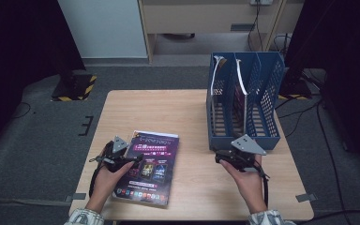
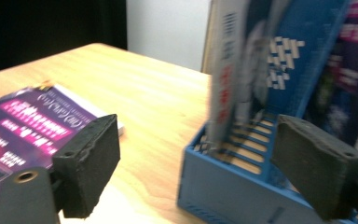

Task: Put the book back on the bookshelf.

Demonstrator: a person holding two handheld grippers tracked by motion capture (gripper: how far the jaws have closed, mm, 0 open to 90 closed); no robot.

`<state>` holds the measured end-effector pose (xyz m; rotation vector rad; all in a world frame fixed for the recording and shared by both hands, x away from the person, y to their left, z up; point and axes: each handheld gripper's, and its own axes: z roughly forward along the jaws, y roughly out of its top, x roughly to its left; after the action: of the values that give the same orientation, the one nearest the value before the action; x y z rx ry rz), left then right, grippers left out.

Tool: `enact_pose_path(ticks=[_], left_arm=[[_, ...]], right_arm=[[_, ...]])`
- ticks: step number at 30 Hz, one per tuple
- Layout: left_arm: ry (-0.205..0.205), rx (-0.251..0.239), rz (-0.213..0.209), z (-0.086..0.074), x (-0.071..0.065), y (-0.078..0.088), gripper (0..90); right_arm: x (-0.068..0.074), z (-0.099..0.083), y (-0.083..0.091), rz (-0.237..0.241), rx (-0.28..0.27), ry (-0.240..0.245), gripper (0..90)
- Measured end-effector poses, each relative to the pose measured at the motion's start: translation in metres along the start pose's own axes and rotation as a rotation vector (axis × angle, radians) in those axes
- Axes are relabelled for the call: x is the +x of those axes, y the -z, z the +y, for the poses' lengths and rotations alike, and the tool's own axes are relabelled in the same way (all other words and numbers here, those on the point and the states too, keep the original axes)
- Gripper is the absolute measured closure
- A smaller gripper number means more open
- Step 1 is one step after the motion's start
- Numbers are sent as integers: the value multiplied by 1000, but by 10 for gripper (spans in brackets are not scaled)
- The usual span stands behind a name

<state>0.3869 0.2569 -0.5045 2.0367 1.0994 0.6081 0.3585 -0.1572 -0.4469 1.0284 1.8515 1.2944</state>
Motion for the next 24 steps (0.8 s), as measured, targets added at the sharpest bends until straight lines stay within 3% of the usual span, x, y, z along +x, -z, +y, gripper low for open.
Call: enact_pose_path(ticks=[8, 14, 20, 24], left_arm=[[-28, 24, -7, -1, -2, -3, 176], [-24, 48, -20, -3, -2, -7, 194], [42, 60, -44, -6, 3, -9, 148], [63, 58, -59, -7, 4, -11, 140]], right_arm=[[25, -9, -14, 82, 40, 71, 256], [35, -16, -23, 111, 81, 111, 246], [41, -19, -27, 135, 111, 126, 213], [43, -21, -29, 150, 128, 117, 193]])
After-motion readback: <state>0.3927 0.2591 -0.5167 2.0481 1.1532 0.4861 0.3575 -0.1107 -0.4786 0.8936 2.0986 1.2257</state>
